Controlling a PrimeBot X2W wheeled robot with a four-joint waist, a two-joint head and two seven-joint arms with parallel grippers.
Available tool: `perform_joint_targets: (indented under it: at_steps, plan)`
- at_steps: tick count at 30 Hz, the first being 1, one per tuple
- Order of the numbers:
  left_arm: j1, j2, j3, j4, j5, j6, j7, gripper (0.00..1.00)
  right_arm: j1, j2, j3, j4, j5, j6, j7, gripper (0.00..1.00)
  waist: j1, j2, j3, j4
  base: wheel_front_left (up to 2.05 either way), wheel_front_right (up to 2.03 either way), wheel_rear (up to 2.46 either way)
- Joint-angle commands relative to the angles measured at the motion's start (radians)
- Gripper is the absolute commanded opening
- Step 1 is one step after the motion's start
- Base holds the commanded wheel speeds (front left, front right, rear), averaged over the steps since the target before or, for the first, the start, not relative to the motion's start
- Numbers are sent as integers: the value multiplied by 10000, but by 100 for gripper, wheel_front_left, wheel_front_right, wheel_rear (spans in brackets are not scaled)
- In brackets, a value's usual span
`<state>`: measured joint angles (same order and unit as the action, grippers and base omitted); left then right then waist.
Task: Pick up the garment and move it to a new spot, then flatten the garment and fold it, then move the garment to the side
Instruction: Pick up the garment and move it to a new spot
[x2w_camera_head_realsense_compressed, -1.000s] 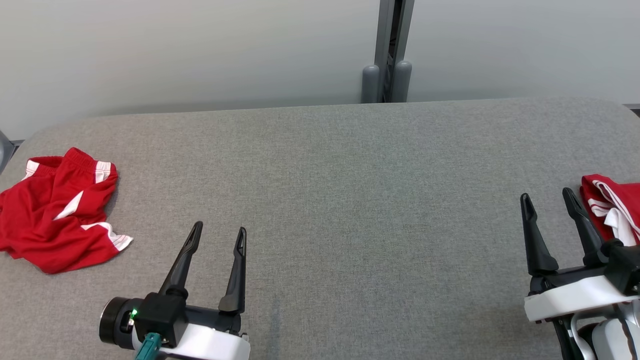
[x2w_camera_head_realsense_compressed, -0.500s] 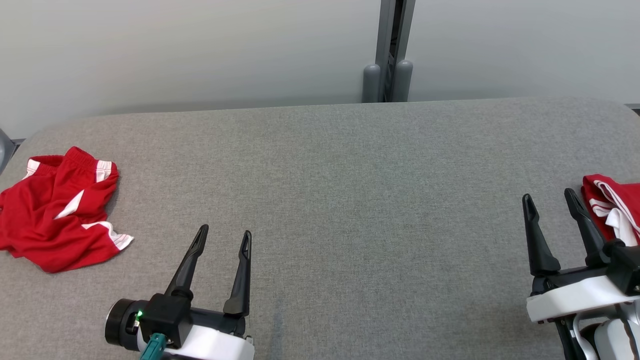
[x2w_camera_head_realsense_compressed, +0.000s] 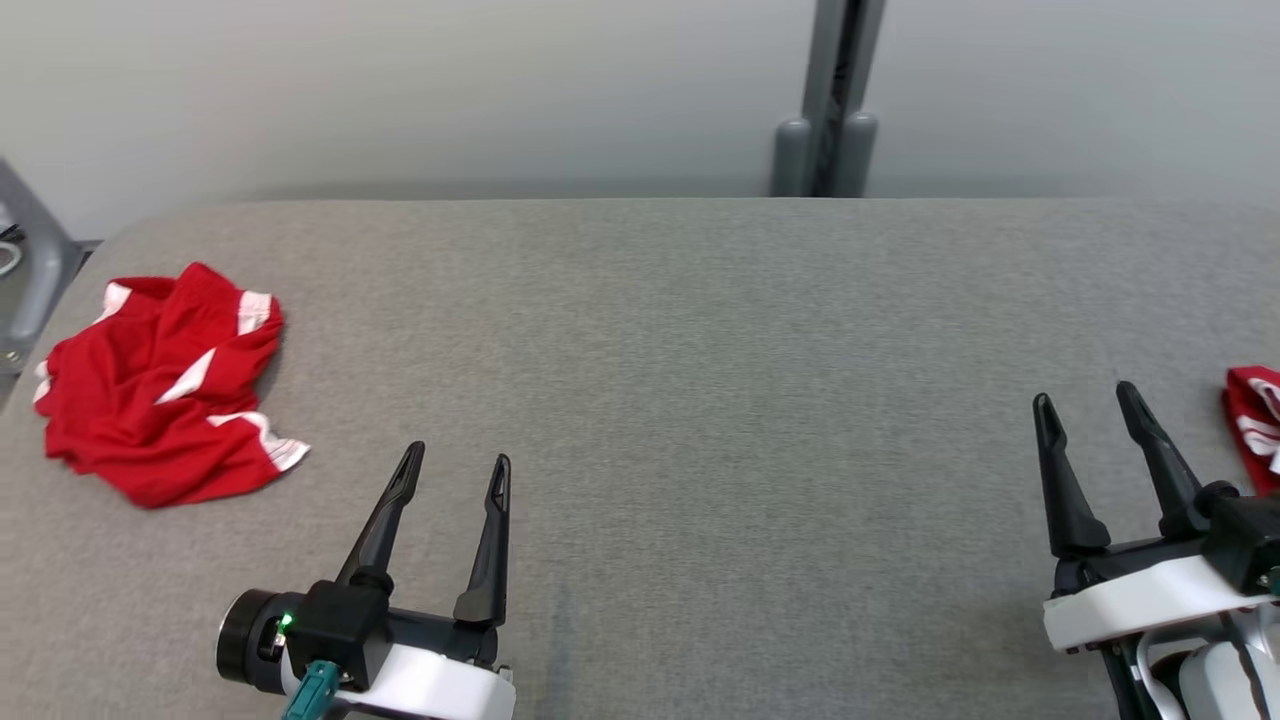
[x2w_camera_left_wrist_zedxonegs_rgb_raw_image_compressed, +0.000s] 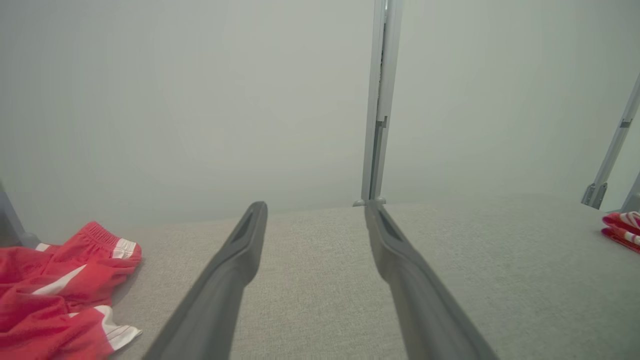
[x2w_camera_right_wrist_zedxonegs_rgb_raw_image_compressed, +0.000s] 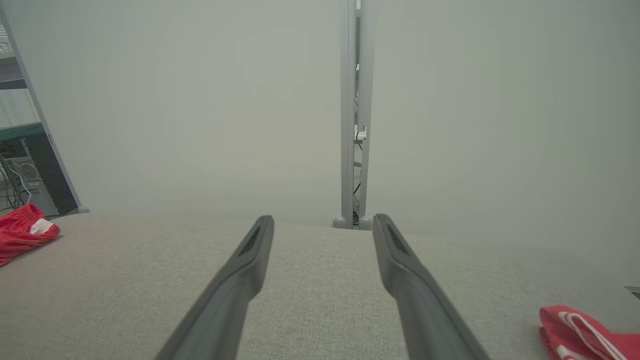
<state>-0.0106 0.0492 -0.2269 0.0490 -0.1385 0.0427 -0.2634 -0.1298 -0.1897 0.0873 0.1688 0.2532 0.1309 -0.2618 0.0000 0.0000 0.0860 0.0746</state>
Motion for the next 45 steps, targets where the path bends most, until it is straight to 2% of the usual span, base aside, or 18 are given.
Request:
perform_joint_targets:
  at_steps: [1, 17, 24, 30, 45]
  plan:
    - [-166, 34, 7, -23, -49, 38, -1, 100, 127, -54, 57, -29, 92, -2, -53, 100, 0, 0, 33, 307, 0, 0, 0]
    - [363, 29, 236, -28, 175, -146, -3, 100, 194, 15, 878, 236, 266, 0, -53, 100, 0, 0, -305, 3064, 0, 0, 0]
    - [695, 32, 437, -79, 333, -172, -1, 100, 275, 201, 1124, 343, 356, 0, -55, 100, 0, 0, -616, 3846, 0, 0, 0]
    - [862, 33, 490, -38, 339, -251, -1, 100, 301, 280, 1288, 448, 352, 0, -53, 100, 0, 0, -760, 4152, 0, 0, 0]
    - [897, 30, 596, -211, 183, -83, -1, 100, -25, 175, 1523, 604, 623, 0, -53, 100, 0, 0, -698, 4220, 0, 0, 0]
